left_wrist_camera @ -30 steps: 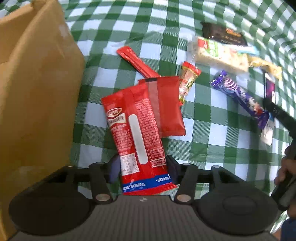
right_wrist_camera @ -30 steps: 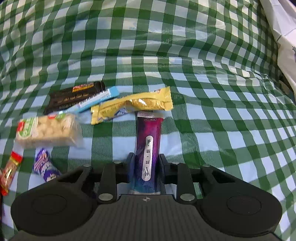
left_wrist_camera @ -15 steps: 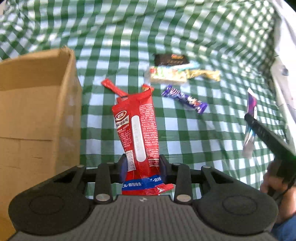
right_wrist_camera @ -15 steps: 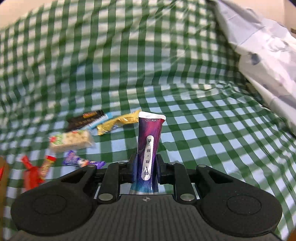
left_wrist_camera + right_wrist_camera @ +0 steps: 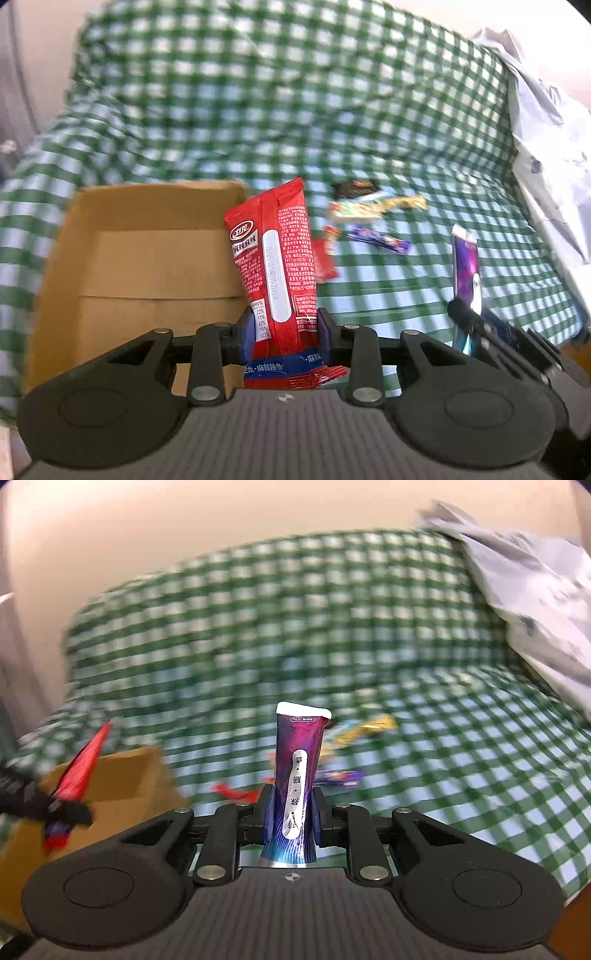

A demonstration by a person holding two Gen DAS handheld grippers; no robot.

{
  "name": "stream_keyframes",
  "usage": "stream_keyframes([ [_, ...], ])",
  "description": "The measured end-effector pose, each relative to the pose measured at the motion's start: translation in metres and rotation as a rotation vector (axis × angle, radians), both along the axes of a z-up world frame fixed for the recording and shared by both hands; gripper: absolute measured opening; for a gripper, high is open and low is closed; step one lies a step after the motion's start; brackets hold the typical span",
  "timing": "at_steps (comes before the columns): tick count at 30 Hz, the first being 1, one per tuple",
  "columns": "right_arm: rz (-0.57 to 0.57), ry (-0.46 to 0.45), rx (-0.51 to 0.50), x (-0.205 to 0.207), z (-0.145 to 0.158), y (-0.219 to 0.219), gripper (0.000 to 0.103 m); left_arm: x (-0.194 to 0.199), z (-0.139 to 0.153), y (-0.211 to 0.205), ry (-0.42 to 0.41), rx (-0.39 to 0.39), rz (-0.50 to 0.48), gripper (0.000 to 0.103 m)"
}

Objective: Organize snacks
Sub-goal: 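Carry the red packet and purple tube snack over the cardboard box with both tools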

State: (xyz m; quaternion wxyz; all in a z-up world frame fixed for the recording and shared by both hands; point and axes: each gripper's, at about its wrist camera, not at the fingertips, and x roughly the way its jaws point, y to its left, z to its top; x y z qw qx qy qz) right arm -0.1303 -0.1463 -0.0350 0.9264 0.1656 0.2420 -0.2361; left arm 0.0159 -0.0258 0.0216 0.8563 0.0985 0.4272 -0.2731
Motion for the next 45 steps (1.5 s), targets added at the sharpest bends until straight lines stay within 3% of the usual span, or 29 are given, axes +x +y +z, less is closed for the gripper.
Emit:
stream_keyframes([
  [8, 0.223, -0.012, 0.035, -0.002, 0.025, 0.113, 0.021, -0.032, 0.020, 0.109, -0.079, 0.020, 0.090, 0.037],
  [15, 0.289, 0.029, 0.034, 0.000, 0.031, 0.170, 0.021, -0.050, 0.024, 0.170, -0.107, -0.005, 0.125, 0.037],
  [26, 0.310, 0.066, -0.040, 0.000, 0.044, 0.209, 0.021, -0.053, 0.024, 0.200, -0.108, -0.069, 0.137, 0.037],
  [45, 0.339, 0.093, -0.062, 0.005, 0.044, 0.218, 0.021, -0.050, 0.023, 0.216, -0.110, -0.083, 0.151, 0.037],
])
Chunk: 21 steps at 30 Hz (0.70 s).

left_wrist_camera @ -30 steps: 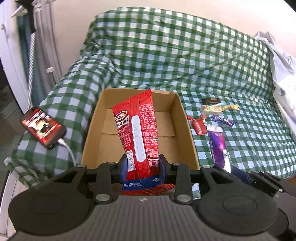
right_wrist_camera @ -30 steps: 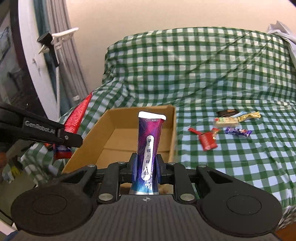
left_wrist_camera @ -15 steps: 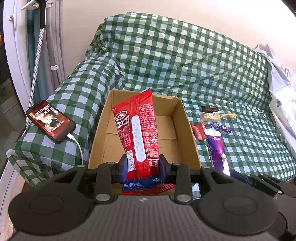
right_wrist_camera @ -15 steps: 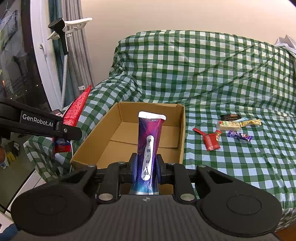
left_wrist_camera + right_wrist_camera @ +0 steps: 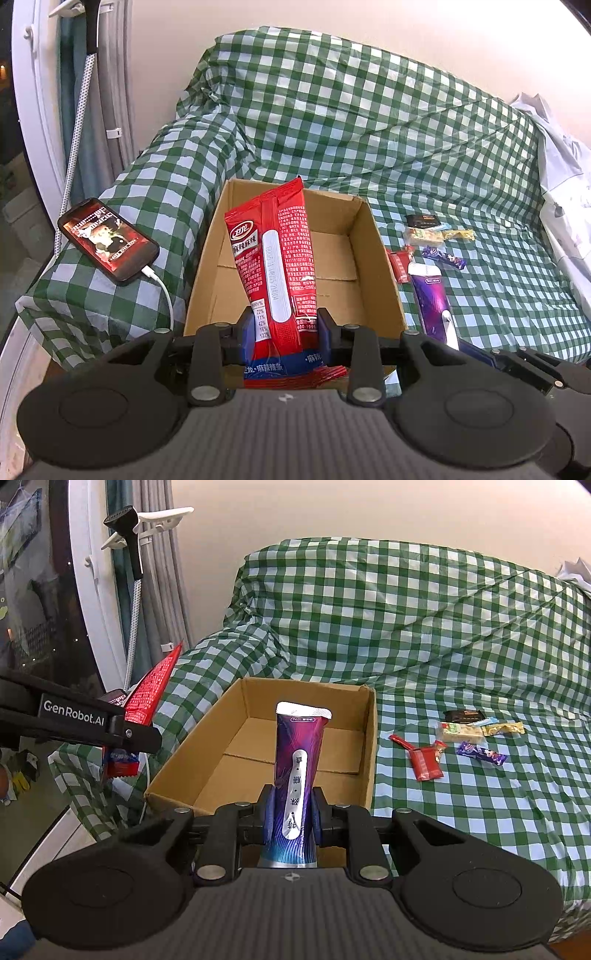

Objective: Organize snacks
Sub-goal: 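Carry the red packet and purple tube snack over the cardboard box with both tools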

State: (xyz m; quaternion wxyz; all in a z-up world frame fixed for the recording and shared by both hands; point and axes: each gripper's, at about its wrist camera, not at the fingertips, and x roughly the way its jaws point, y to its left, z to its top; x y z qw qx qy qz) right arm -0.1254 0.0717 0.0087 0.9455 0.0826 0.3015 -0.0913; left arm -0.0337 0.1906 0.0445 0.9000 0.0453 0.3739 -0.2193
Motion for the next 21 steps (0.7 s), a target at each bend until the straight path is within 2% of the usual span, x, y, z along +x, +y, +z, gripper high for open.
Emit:
stream_keyframes([
  [21, 0.028, 0.061, 0.000, 0.036, -0.011, -0.001, 0.021, 0.040, -0.015, -0.005, 0.040, 0.017, 0.016, 0.037],
])
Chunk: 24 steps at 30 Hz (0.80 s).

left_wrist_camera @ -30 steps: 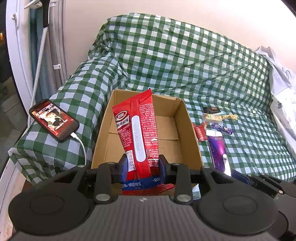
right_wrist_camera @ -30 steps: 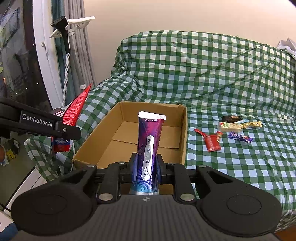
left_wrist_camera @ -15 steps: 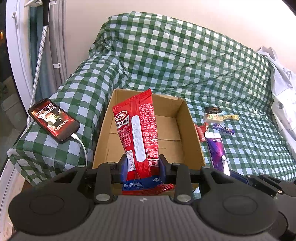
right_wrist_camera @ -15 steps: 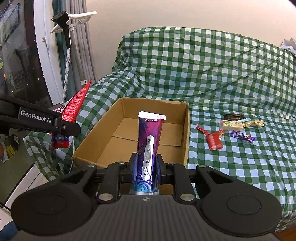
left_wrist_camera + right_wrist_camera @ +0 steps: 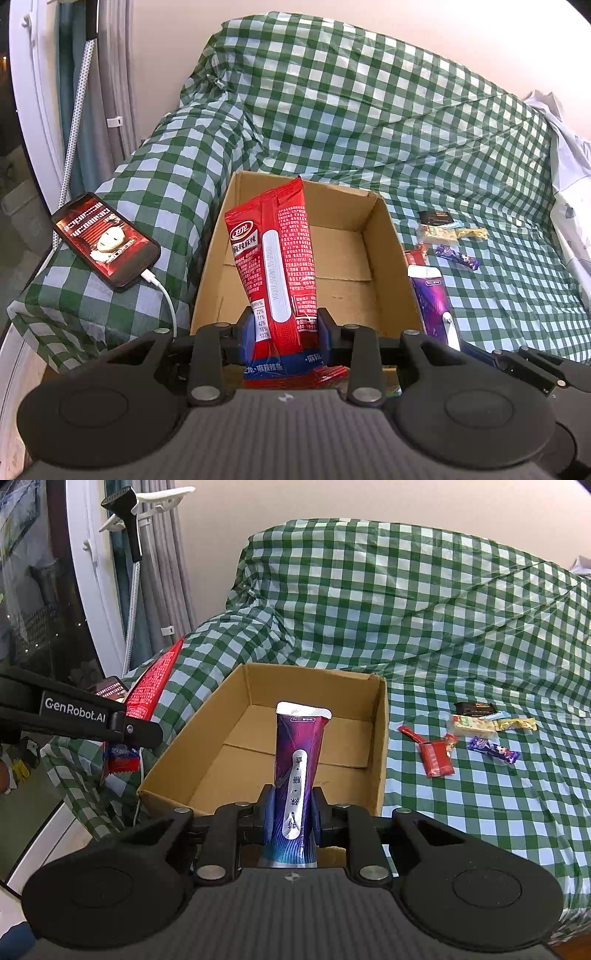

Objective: Organize snacks
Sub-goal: 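Carry the red packet and purple tube snack over the cardboard box with both tools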

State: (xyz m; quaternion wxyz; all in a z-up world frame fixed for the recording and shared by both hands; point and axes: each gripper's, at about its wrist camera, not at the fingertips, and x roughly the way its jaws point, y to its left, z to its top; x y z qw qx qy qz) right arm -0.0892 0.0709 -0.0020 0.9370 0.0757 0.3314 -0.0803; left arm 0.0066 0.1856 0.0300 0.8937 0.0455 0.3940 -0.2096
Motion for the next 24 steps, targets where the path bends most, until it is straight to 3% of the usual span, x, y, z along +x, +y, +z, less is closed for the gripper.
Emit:
stream_keyframes([
  [24, -0.020, 0.099, 0.029, 0.096, -0.047, -0.033, 0.021, 0.097, -0.052, -0.034, 0.112, 0.068, 0.004, 0.037],
])
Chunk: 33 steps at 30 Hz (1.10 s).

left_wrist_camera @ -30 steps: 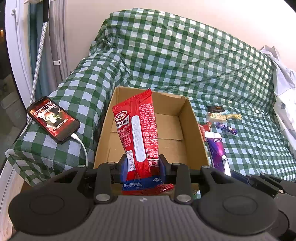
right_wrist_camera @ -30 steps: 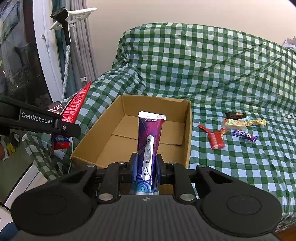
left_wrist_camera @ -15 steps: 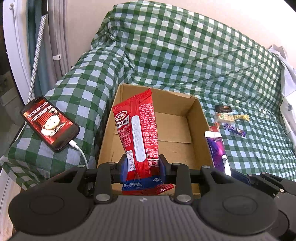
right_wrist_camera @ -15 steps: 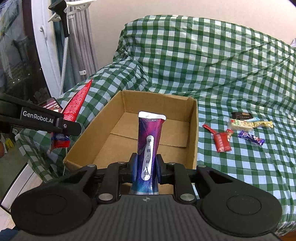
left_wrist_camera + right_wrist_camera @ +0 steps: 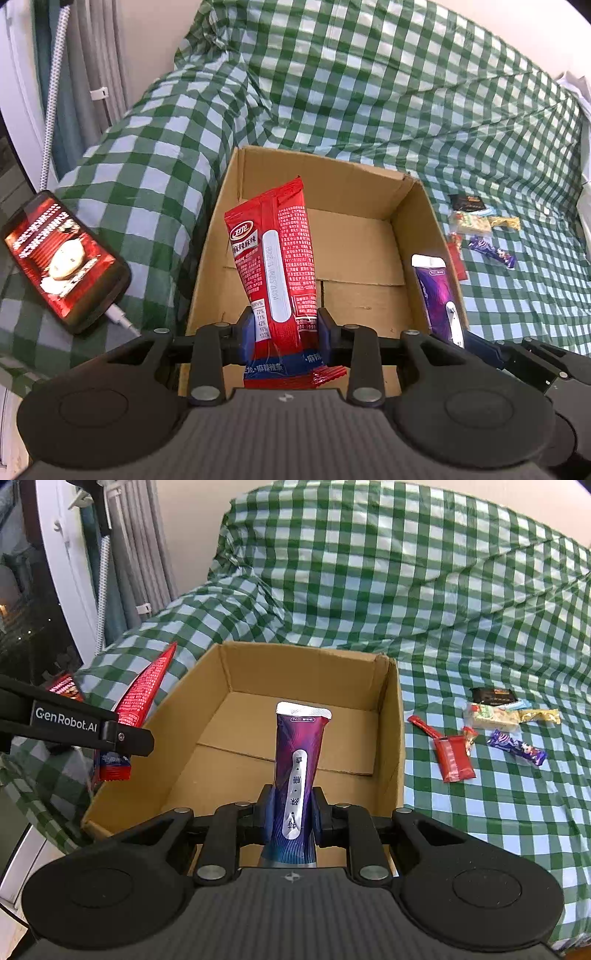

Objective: Organize snacks
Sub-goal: 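Carry the red packet and purple tube snack over the cardboard box with both tools, then open both tools to drop the red packet and purple tube into the box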

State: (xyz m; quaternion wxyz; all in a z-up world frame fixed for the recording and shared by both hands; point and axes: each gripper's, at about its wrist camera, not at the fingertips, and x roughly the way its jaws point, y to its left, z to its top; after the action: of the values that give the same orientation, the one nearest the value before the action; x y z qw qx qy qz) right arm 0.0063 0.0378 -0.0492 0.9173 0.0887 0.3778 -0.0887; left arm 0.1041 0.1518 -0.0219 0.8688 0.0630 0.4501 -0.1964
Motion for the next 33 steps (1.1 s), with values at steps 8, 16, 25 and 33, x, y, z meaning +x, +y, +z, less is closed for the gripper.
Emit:
stream_keyframes([
  [8, -0.023, 0.039, 0.037, 0.025, -0.022, -0.018, 0.021, 0.027, -0.024, -0.018, 0.044, 0.035, -0.020, 0.037],
  [16, -0.054, 0.047, 0.064, 0.044, -0.031, -0.035, 0.021, 0.045, -0.041, -0.027, 0.060, 0.070, -0.024, 0.038],
  [25, -0.127, 0.056, 0.074, 0.047, -0.019, -0.046, 0.075, 0.034, -0.035, -0.022, -0.027, 0.109, -0.047, 0.103],
  [33, -0.073, 0.062, 0.064, -0.013, 0.004, -0.014, 0.087, -0.015, -0.023, 0.010, 0.002, 0.117, 0.016, 0.103],
])
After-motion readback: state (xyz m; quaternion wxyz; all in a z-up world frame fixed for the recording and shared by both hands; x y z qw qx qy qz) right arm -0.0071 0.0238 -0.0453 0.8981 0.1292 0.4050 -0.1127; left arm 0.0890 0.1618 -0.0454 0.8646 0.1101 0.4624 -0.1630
